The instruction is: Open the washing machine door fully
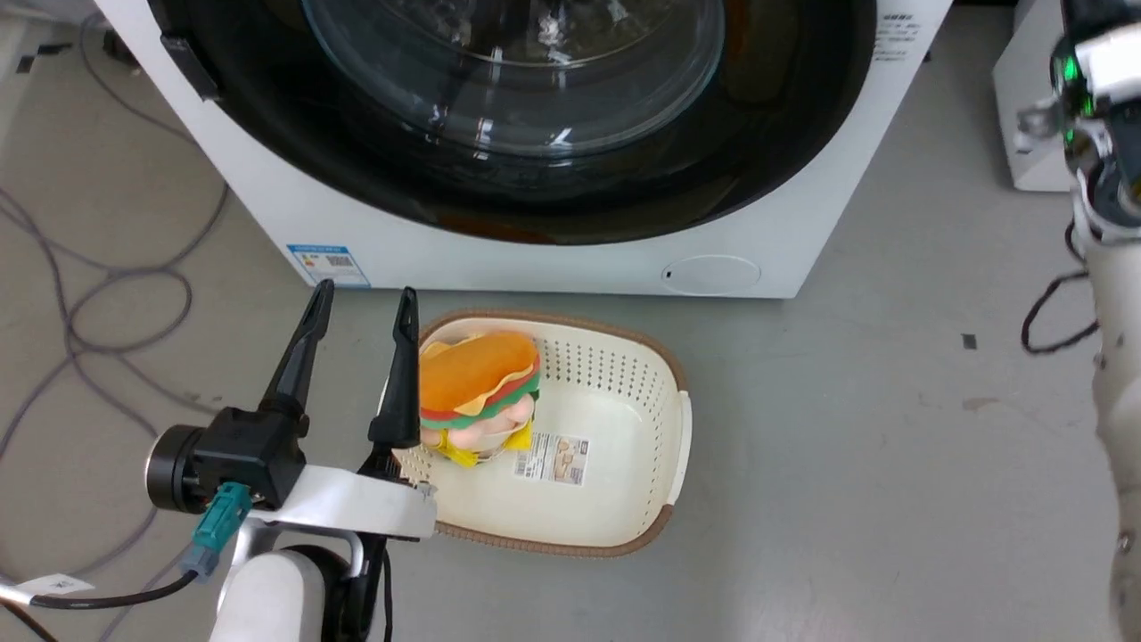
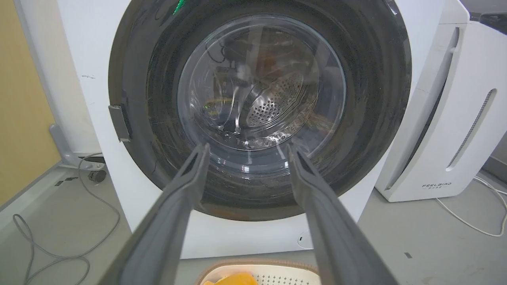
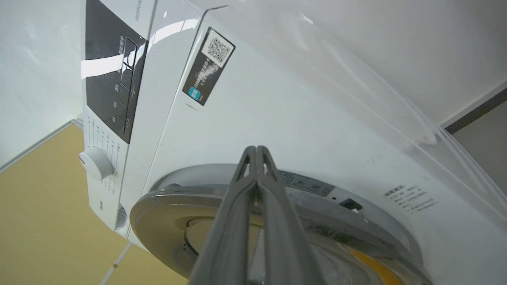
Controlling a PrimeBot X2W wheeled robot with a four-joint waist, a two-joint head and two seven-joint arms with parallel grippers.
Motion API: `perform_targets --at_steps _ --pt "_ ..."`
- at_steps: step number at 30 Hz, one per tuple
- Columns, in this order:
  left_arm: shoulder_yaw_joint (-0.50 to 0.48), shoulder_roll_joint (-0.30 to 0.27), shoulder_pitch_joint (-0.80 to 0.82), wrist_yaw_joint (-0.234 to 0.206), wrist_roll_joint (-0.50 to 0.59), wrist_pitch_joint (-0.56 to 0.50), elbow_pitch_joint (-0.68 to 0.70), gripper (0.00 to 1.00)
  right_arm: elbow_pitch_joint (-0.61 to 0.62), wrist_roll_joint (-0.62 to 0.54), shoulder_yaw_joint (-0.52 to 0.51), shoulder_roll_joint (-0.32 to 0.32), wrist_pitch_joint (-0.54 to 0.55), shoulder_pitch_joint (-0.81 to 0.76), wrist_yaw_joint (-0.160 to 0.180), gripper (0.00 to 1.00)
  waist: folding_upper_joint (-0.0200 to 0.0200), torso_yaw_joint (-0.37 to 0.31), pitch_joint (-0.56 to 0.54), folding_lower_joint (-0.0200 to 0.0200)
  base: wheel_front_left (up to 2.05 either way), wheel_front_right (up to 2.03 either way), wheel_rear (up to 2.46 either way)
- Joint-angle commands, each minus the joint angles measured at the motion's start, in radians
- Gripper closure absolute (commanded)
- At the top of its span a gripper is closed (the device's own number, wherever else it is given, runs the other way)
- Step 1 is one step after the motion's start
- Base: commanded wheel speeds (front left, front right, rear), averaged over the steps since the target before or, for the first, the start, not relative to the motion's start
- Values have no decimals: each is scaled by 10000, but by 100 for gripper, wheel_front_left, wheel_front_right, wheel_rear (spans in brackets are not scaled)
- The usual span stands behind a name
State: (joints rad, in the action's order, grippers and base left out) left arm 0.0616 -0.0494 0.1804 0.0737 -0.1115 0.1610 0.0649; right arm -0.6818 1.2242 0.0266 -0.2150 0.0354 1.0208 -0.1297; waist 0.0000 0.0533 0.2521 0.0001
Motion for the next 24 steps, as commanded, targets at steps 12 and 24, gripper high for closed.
perform_targets --at_steps 12,24 --pt "101 -7 587 175 -316 325 279 0 -2567 307 2285 -218 1514 3193 -8 100 0 288 833 -1 0 0 0" --pt "229 -8 1008 293 -528 576 430 0 -3963 1012 3631 -217 2497 5187 -9 100 0 437 1436 -1 0 0 0"
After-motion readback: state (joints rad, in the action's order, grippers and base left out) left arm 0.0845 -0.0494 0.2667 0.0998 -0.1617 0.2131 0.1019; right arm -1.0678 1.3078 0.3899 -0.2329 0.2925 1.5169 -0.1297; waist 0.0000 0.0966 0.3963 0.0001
